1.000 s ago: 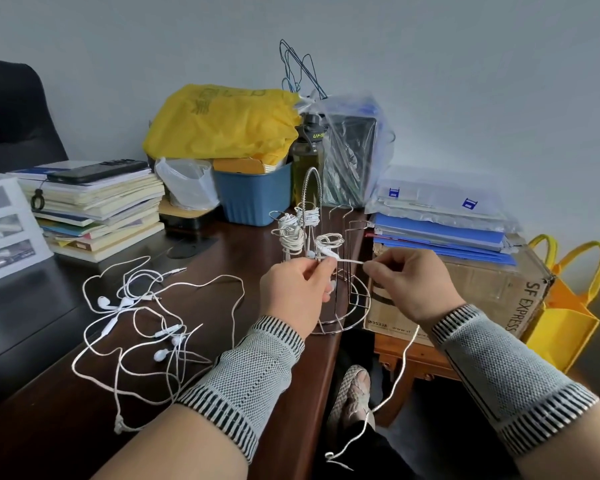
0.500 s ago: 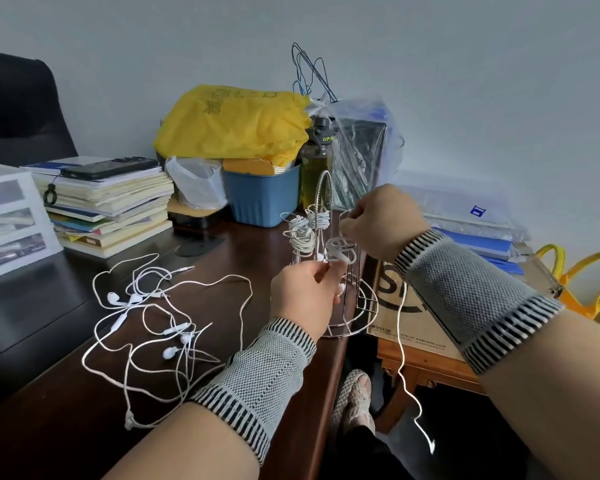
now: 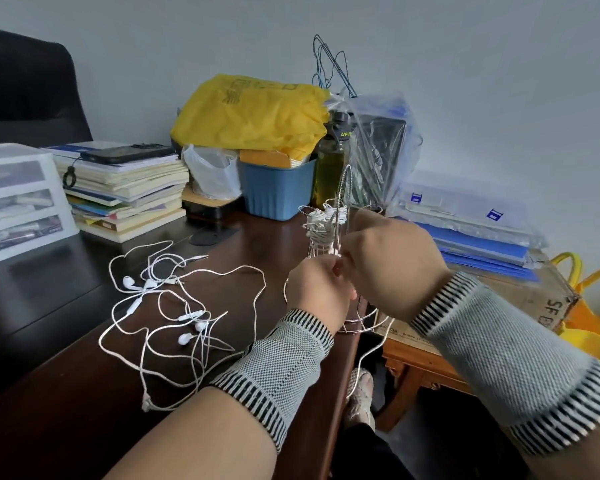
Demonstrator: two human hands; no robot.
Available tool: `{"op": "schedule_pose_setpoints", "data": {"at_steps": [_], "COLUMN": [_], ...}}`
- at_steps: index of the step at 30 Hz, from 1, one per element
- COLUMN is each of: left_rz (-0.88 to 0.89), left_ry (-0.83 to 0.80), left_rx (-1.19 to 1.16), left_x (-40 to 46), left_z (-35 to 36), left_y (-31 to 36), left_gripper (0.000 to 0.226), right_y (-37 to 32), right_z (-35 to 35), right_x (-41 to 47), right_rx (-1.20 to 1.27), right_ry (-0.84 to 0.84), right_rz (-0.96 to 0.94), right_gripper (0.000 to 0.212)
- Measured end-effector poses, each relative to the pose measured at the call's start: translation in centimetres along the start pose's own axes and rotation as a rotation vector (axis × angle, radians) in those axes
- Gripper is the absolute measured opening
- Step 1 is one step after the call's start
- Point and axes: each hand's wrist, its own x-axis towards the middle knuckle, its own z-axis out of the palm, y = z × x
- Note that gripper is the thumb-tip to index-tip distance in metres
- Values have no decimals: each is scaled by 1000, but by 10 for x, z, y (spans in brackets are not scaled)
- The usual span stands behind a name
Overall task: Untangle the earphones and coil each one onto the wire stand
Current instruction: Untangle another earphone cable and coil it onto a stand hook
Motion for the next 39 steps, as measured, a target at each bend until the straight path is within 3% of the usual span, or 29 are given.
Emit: {"op": "schedule_pose_setpoints", "data": {"at_steps": [4, 9, 16, 21, 23, 26, 31, 39], "left_rz": [-7, 75, 31, 3, 5, 7, 18, 35], "left_ry": [-23, -9, -25, -19, -20, -22, -26, -48], "left_rx": [-152, -166, -288, -327, -334, -331, -322, -312], "left_x": [3, 1, -1, -1, -2, -1, -1, 1], "left_z": [8, 7, 6, 7, 7, 7, 8, 7], "left_y": [-6, -6, -4, -4, -5, -5, -7, -10], "left_gripper": [33, 34, 35, 36, 35, 34, 36, 22], "right_y": [25, 43, 54, 52, 52, 59, 76, 71], "right_z": [22, 38, 43, 43, 44, 45, 37, 36], "right_x": [-28, -37, -37, -40, -39, -40, -47, -39], "right_rx": [263, 592, 787, 1219, 1218, 1000, 920, 821], "right_ry": [176, 126, 84, 114, 119, 60, -18, 53], "right_rz": [164, 396, 495, 551, 578, 616, 741, 776], "right_gripper": [12, 10, 9, 18, 14, 1, 15, 16]}}
